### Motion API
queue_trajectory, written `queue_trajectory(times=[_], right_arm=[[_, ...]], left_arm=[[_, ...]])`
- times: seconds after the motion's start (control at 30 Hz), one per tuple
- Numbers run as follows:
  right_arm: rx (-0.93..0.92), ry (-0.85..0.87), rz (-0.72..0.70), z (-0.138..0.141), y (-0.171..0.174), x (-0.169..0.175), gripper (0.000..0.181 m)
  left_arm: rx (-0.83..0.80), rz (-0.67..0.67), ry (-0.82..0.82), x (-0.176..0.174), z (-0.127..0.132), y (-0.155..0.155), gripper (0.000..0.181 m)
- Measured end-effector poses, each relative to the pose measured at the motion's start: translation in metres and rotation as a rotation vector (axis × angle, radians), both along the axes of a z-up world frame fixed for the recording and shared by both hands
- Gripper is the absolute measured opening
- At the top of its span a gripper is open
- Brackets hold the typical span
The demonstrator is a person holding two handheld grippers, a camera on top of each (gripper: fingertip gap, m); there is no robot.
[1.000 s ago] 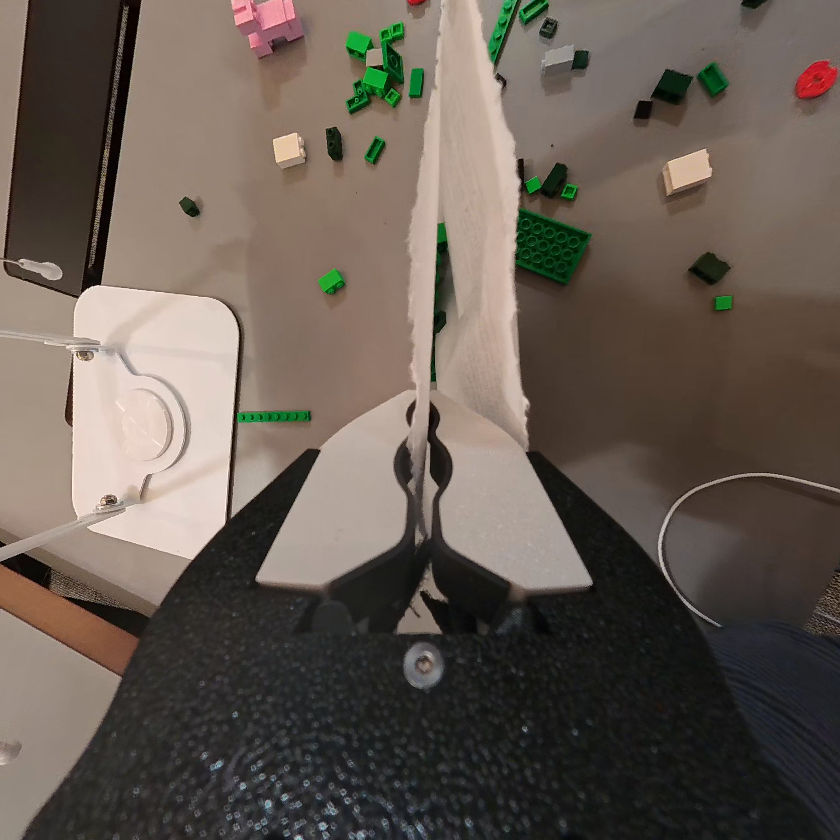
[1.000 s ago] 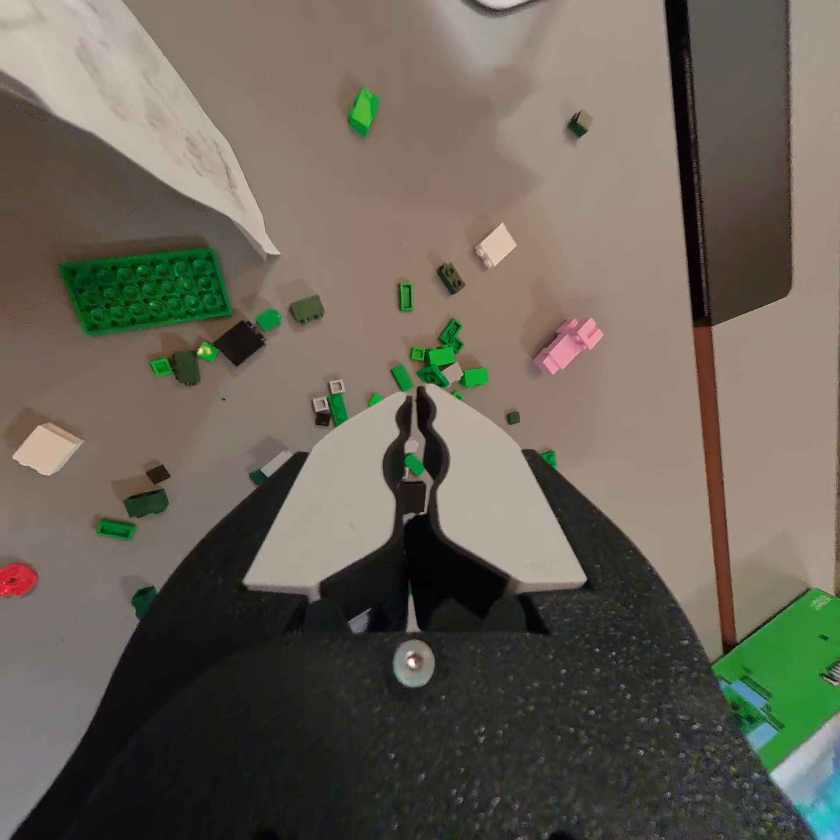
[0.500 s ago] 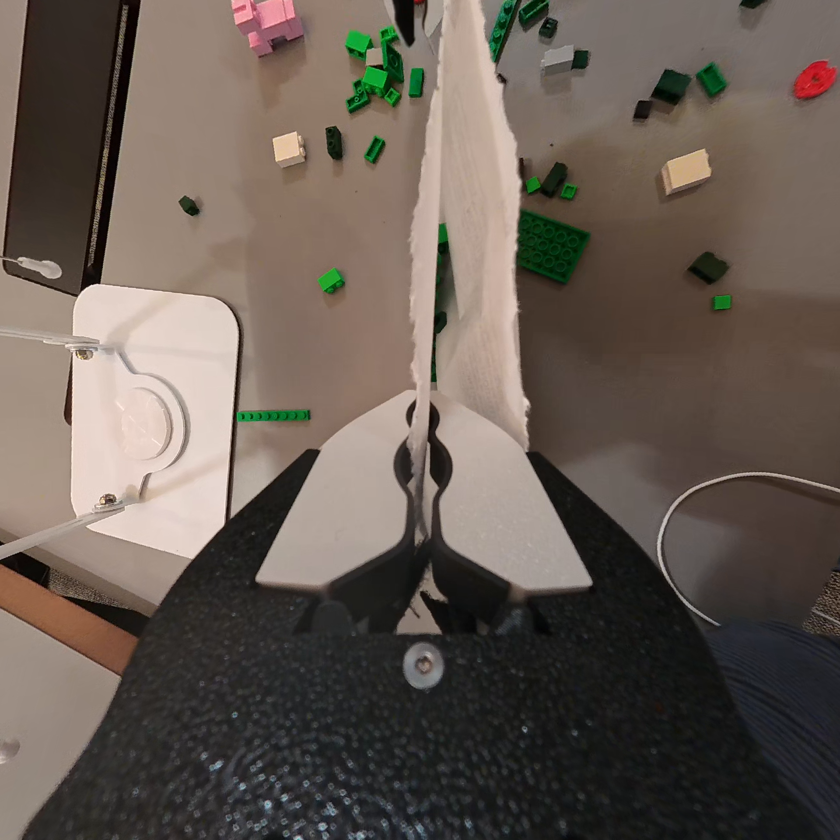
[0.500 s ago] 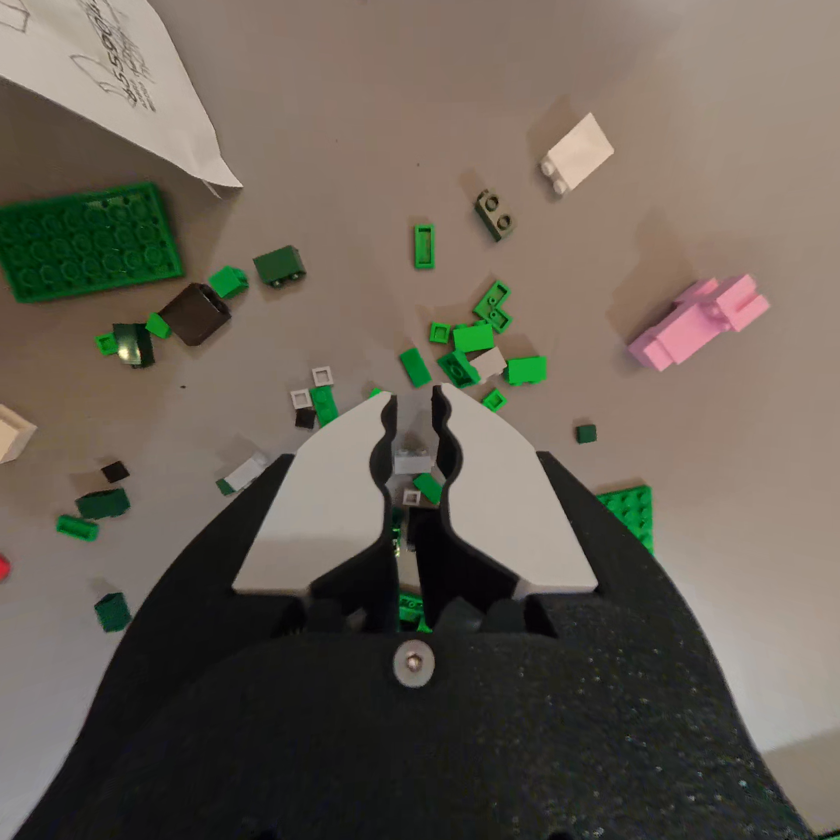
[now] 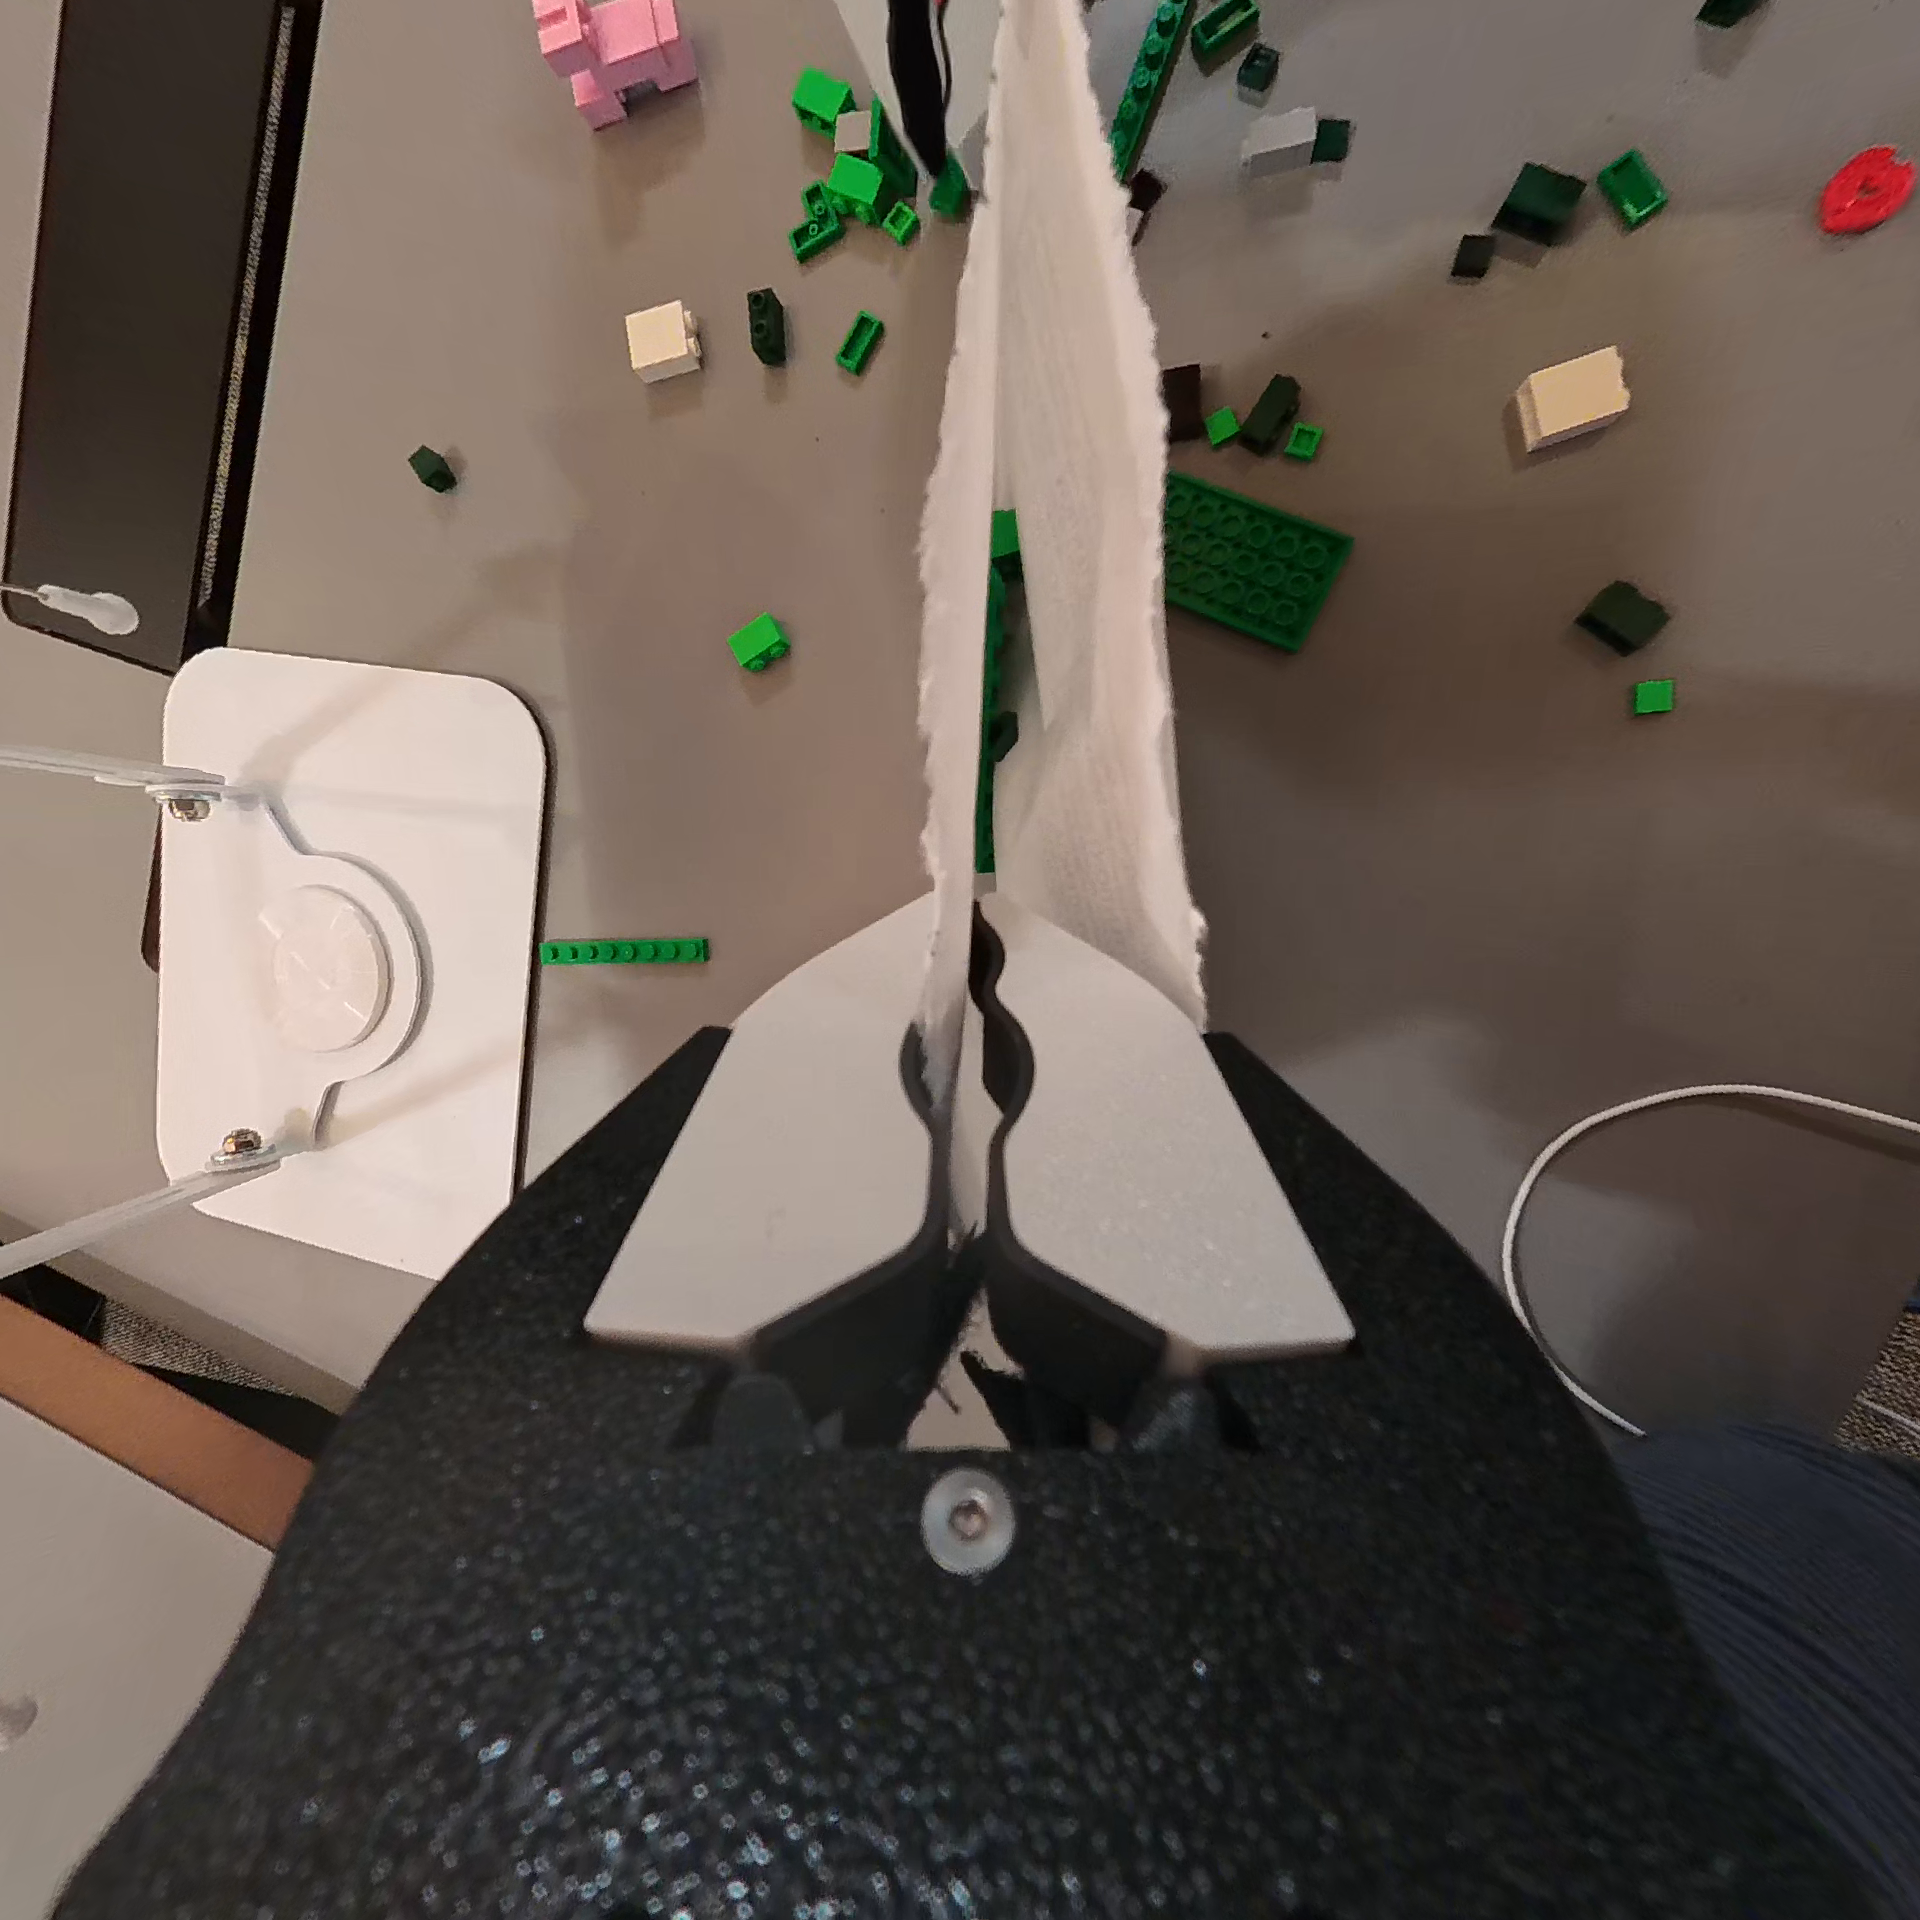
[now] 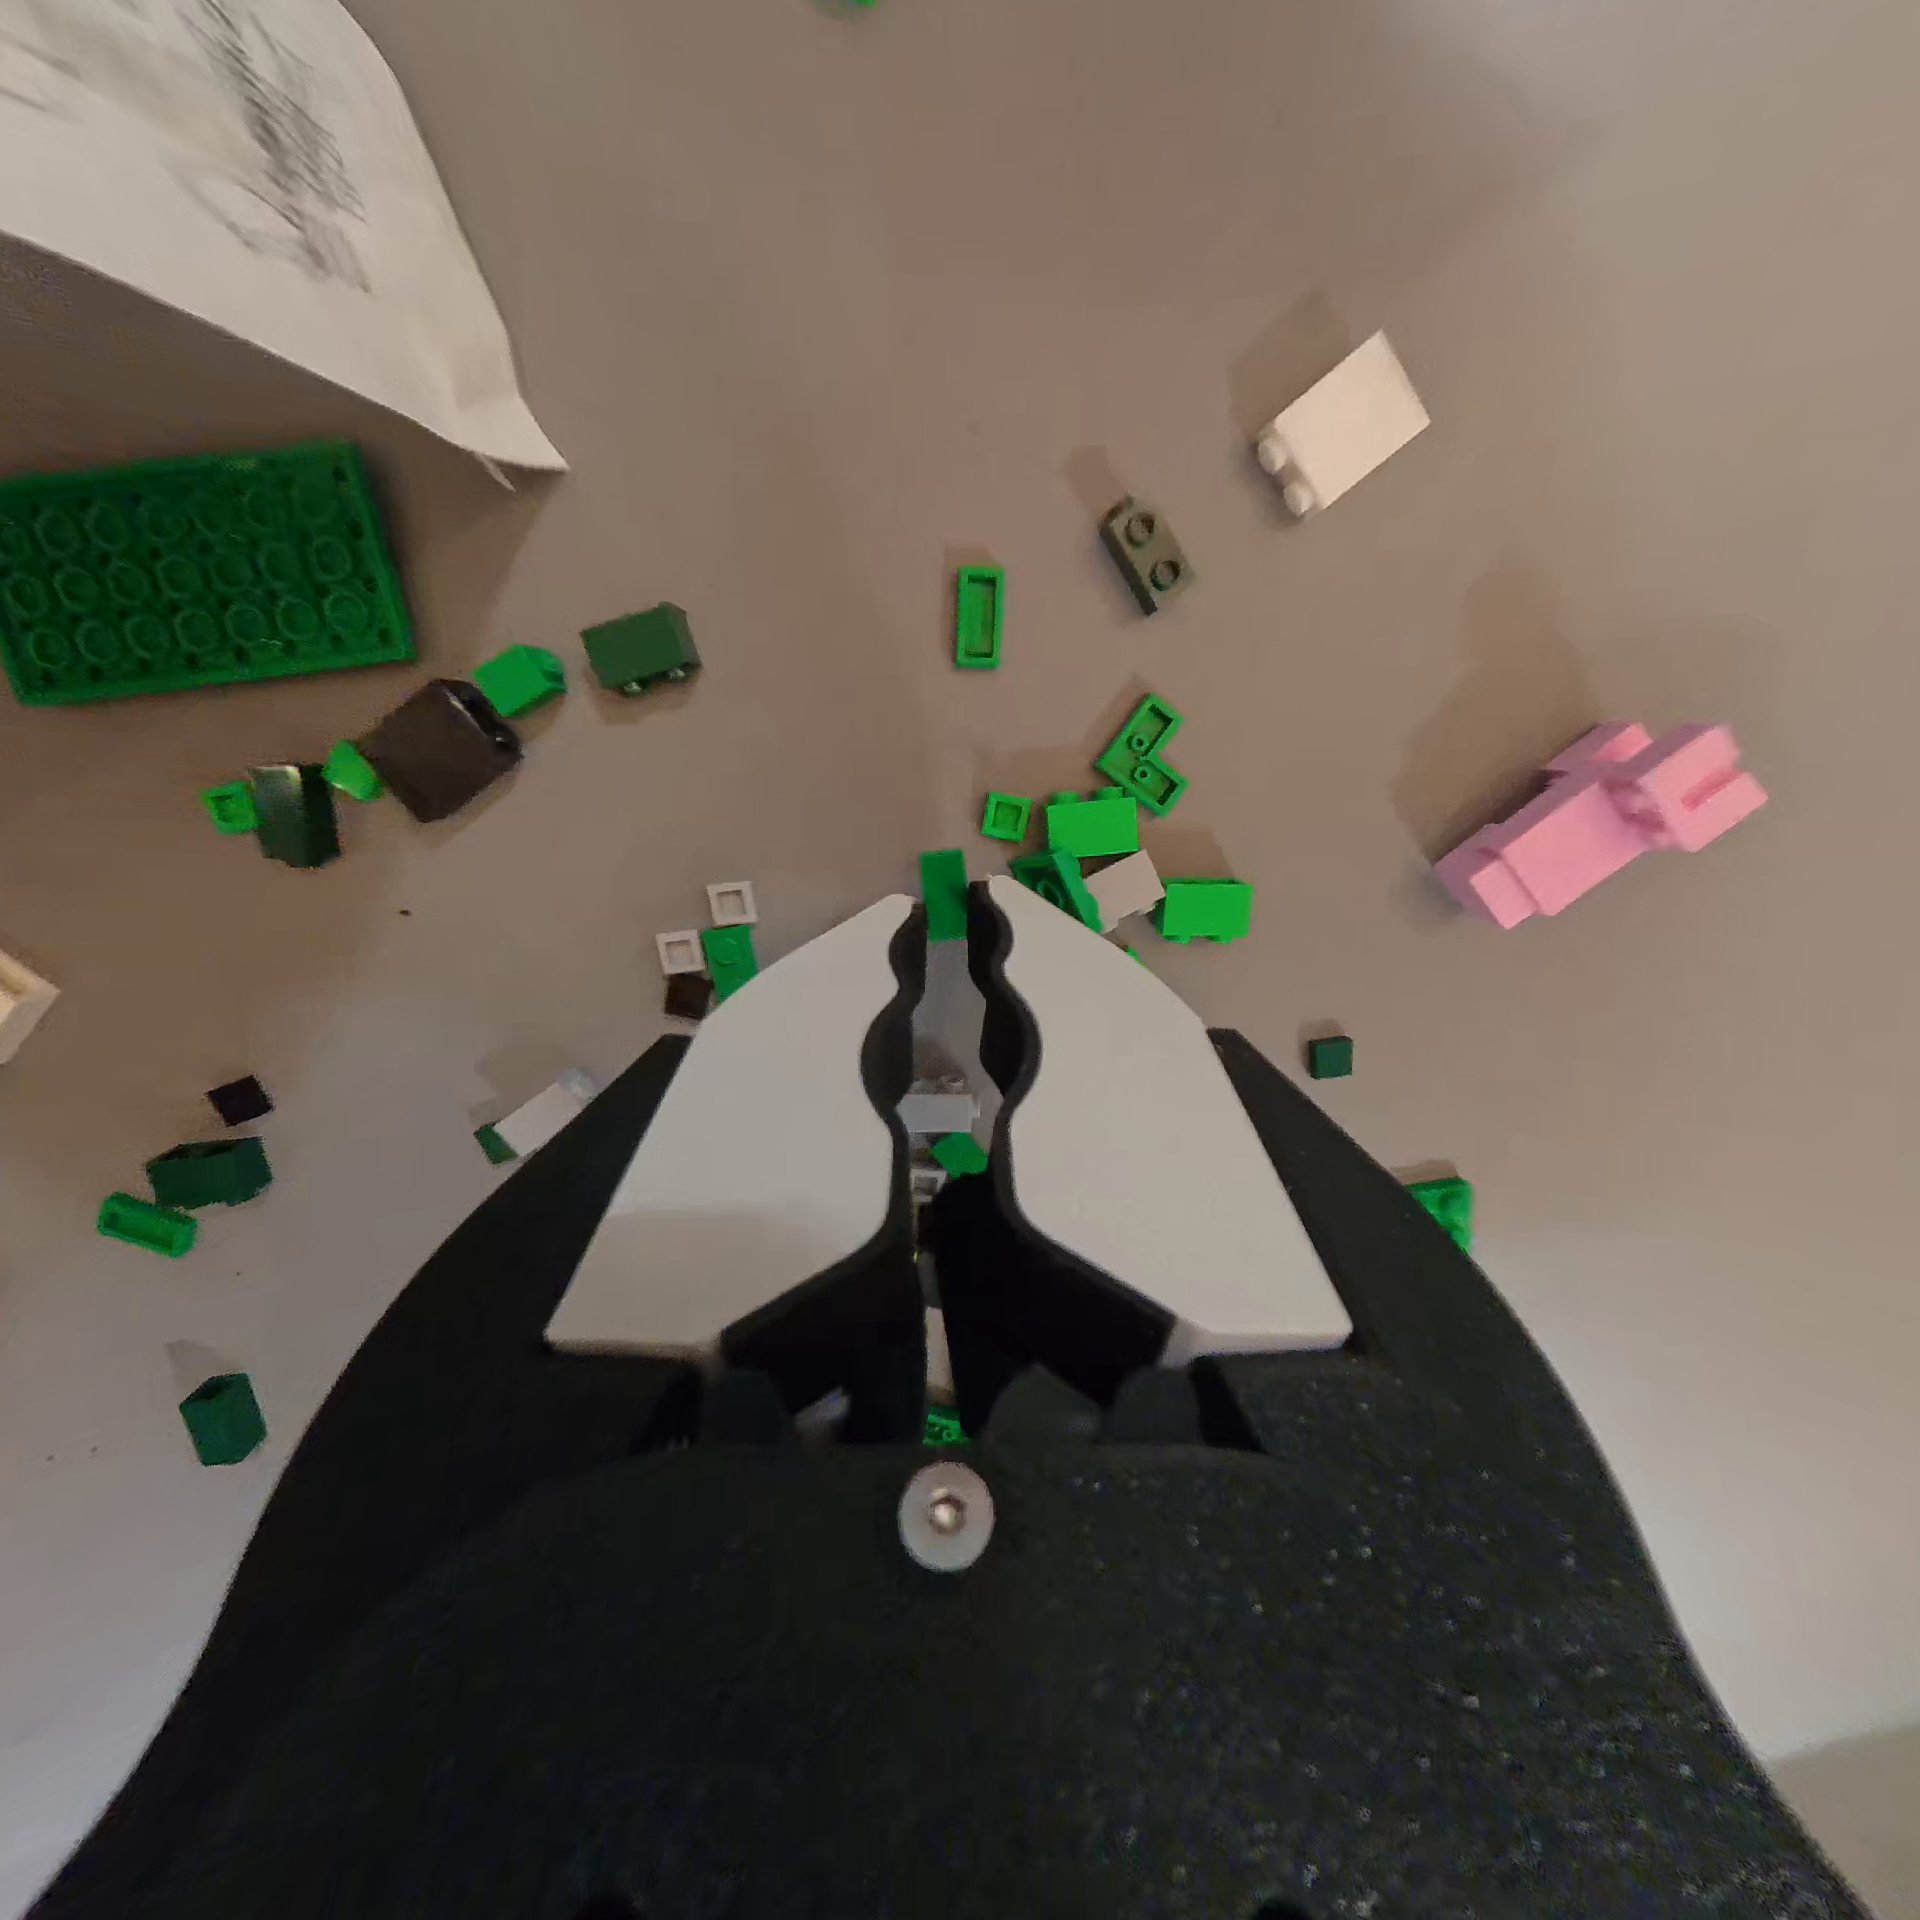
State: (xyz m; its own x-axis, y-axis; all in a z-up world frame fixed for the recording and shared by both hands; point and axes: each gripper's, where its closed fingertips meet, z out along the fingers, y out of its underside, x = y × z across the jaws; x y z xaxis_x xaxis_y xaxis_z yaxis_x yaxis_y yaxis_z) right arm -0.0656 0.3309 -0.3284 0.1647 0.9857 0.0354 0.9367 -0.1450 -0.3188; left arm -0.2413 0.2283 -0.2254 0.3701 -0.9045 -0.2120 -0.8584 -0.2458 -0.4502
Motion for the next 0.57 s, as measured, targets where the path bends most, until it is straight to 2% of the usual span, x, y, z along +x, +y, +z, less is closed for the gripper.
queue_trajectory(times=[0.07, 0.17, 0.3, 0.4, 0.5, 0.57], right_arm=[[0.073, 0.071, -0.011, 0.026, -0.001, -0.005, 0.007], [0.226, 0.244, -0.019, 0.09, -0.012, -0.018, 0.007], [0.39, 0.479, 0.115, 0.169, -0.056, -0.061, 0.007], [0.459, 0.477, 0.259, 0.184, -0.088, -0.099, 0.007], [0.473, 0.397, 0.372, 0.174, -0.104, -0.13, 0.008], [0.485, 0.343, 0.399, 0.167, -0.103, -0.141, 0.007]], left_arm=[[0.0, 0.0, -0.001, 0.0, 0.0, 0.0, 0.0], [0.001, 0.002, -0.002, 0.0, 0.0, 0.0, 0.0], [0.001, 0.006, -0.007, 0.001, 0.0, 0.001, 0.0], [0.001, 0.009, -0.007, 0.001, 0.001, 0.002, 0.0], [0.004, 0.007, -0.005, 0.001, 0.001, 0.001, 0.0], [0.004, 0.006, -0.005, 0.001, 0.001, 0.001, 0.0]])
